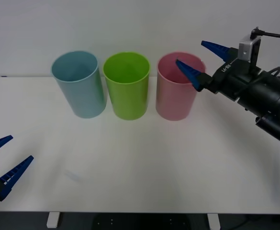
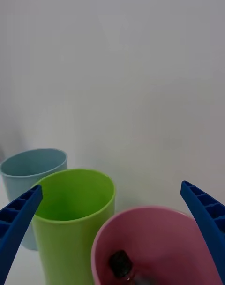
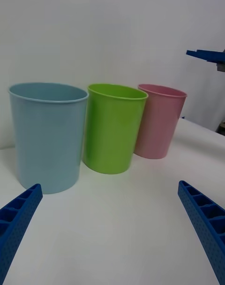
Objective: Grasp the object on the table and drop it into the matching bin: aluminum can to the light blue bin, PET bottle to the pink bin.
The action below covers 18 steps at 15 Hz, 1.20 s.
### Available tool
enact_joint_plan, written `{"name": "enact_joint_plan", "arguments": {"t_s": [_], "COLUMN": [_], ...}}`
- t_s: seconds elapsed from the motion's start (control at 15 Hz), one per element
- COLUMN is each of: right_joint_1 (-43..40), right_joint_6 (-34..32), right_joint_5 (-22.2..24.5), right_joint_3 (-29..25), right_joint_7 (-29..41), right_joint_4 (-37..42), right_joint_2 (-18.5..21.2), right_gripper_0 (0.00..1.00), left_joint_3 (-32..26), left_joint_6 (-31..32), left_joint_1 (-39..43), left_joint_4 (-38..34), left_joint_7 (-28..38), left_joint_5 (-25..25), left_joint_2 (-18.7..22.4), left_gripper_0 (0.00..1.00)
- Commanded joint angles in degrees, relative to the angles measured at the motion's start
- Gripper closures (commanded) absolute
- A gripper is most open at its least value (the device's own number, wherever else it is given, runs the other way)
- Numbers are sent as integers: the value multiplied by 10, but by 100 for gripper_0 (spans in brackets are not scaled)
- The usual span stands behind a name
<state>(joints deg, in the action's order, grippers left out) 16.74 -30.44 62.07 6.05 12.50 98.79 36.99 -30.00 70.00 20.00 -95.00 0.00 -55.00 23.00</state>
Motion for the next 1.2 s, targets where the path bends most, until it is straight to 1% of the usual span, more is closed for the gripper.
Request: {"name": "enact_joint_plan", "arguments": {"t_s": [0.07, 0.27, 0.53, 0.67, 0.87, 0.93, 1.2], "right_joint_1": [-42, -75, -118, -144, -181, -192, -232], "right_joint_6": [-53, -97, -165, -209, -293, -313, -332], "right_joint_5": [-2, -12, -13, -8, 28, 35, 36], "right_joint_3": [-30, -46, -81, -115, -184, -199, -216], "right_joint_7": [-42, -87, -94, -93, -88, -87, -96], "right_joint_4": [19, 20, 20, 20, 20, 20, 20], "right_joint_2": [-1, -1, -2, -13, -48, -56, -58], "right_gripper_0": [0, 0, 0, 0, 0, 0, 0], "left_joint_3": [0, 0, 0, 0, 0, 0, 0], "left_joint_6": [0, 0, 0, 0, 0, 0, 0], "left_joint_1": [0, 0, 0, 0, 0, 0, 0], "left_joint_4": [0, 0, 0, 0, 0, 0, 0], "left_joint_7": [0, 0, 0, 0, 0, 0, 0], "left_joint_5": [0, 0, 0, 0, 0, 0, 0], "left_joint_2": [0, 0, 0, 0, 0, 0, 0], "left_gripper_0": [0, 0, 0, 0, 0, 0, 0]}}
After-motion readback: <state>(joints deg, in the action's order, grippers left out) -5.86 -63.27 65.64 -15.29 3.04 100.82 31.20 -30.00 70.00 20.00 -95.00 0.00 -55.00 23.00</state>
